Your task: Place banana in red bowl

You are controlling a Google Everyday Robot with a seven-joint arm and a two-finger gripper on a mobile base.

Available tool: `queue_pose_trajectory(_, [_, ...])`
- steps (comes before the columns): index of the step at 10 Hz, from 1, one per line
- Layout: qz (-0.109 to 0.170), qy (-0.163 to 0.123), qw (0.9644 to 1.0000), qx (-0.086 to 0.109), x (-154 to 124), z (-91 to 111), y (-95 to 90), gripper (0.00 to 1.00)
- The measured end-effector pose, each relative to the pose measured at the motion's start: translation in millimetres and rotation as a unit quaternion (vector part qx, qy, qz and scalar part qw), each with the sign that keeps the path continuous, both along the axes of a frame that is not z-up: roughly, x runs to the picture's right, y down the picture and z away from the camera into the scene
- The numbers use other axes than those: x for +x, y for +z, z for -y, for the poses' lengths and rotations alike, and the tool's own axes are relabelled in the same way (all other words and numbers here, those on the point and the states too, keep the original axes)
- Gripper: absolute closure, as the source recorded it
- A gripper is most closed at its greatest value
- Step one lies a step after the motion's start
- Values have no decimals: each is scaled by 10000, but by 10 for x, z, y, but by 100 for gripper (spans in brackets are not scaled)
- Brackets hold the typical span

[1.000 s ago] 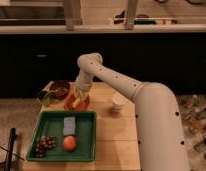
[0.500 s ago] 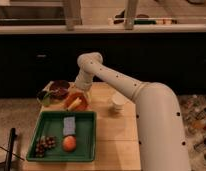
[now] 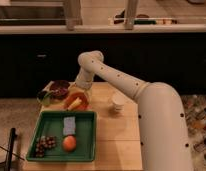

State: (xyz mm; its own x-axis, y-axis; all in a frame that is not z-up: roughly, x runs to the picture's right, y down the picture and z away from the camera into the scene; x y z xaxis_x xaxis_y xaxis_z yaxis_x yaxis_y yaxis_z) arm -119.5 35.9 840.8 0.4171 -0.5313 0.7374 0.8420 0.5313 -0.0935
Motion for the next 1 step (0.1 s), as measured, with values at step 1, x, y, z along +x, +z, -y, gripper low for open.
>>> queue_pose_trajectory(1, [-24, 7, 10000, 15, 13, 23, -10, 20])
